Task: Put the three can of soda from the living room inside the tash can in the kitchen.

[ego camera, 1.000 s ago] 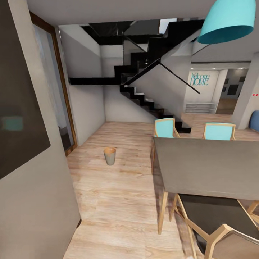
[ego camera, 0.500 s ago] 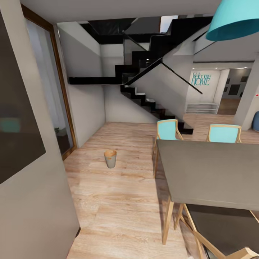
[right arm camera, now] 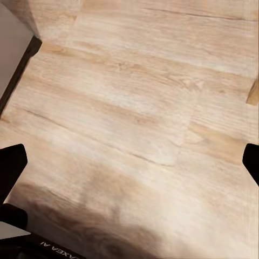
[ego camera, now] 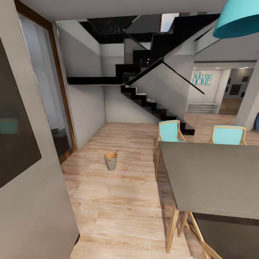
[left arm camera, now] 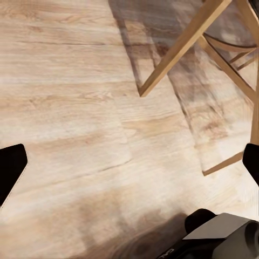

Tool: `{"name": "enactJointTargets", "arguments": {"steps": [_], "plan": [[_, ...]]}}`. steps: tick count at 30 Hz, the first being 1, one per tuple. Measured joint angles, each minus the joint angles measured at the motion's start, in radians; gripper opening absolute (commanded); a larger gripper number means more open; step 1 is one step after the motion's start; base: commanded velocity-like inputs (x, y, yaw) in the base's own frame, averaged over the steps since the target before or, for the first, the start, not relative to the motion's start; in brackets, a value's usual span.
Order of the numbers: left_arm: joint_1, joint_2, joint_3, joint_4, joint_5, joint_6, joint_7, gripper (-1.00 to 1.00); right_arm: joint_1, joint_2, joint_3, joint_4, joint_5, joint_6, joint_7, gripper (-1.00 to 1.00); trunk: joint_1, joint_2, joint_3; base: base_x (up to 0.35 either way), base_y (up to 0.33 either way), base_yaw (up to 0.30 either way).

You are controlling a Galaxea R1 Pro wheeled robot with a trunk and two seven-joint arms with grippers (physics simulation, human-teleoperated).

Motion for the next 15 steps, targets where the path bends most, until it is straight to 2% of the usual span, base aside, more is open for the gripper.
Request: {"name": "enactJointTargets", "arguments": {"steps": [6,15], "plan": [[0.0,0.0,0.0,0.0,0.0,0.0,0.0,1.0,0.0,0.0,0.0,0.0,0.0,0.0,0.0,1.0,0.0,0.0,0.0,0.092,0.029,0.0],[0.0,0.0,0.0,0.0,0.0,0.0,0.0,1.0,0.0,0.0,0.0,0.0,0.0,0.0,0.0,1.0,0.0,0.0,0.0,0.254,0.054,0.0]]}}
